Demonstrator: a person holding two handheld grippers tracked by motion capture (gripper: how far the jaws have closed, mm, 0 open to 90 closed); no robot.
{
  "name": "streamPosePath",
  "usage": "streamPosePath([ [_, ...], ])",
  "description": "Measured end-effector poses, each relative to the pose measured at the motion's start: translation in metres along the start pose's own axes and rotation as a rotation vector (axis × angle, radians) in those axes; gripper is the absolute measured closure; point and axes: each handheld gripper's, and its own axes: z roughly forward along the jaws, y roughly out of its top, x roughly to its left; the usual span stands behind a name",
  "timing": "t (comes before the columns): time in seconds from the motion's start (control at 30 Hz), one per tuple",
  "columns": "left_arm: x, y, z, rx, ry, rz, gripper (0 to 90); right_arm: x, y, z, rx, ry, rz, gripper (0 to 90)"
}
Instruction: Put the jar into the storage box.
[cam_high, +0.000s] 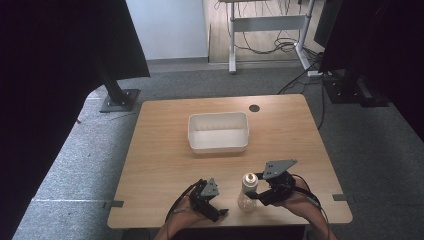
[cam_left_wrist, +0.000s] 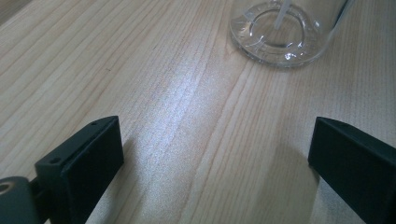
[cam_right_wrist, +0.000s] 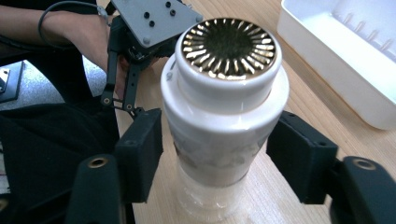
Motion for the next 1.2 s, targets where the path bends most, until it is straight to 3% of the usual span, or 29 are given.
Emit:
streamPosePath([
  [0.13, 0.000, 0.000, 0.000, 0.000, 0.000, 0.000, 2.9, 0.000, 0.003, 0.000, 0.006, -0.004, 0.004, 44.3],
  [0.47, 0.000, 0.000, 0.000, 0.000, 0.000, 0.000, 2.9, 0.003, 0.008, 0.000, 0.027, -0.017, -0.011, 44.8],
  [0.87, 0.000, 0.000, 0.000, 0.000, 0.000, 0.000, 3.0, -0.008, 0.020, 0.004, 0.005, -0.021, 0.007, 44.8],
  [1.2, 0.000, 0.000, 0.000, -0.002, 0.000, -0.003, 3.0, -0.026, 0.032, 0.009, -0.009, -0.027, 0.035, 44.9],
])
